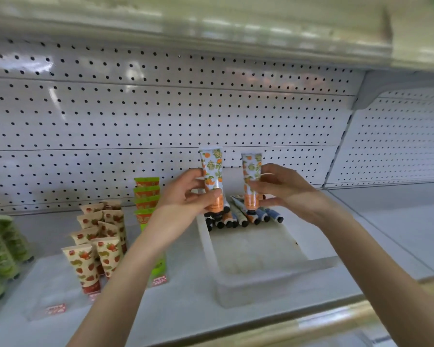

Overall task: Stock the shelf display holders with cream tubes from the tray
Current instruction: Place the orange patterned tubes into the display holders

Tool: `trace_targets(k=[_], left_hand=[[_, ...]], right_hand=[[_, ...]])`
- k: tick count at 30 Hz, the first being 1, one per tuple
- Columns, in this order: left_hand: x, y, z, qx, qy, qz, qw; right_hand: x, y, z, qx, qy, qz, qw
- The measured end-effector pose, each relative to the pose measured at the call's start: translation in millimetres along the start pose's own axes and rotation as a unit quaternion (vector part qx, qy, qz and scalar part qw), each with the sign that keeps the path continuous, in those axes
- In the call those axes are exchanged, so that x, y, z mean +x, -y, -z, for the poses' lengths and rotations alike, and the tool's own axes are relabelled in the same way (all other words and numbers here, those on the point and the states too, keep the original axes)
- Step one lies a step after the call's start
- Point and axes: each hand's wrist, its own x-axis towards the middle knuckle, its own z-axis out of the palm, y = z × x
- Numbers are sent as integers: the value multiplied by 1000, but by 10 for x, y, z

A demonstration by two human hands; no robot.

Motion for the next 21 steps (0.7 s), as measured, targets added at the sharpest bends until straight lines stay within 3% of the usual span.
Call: trace_targets(k=[12,21], left_hand=[[-455,-238,58,-34,35,5,999],[-1065,-413,211,-40,-55,8,998]], right_hand=[[-538,163,-305,71,-42,59,995],[-794,192,-602,89,25,79,993]])
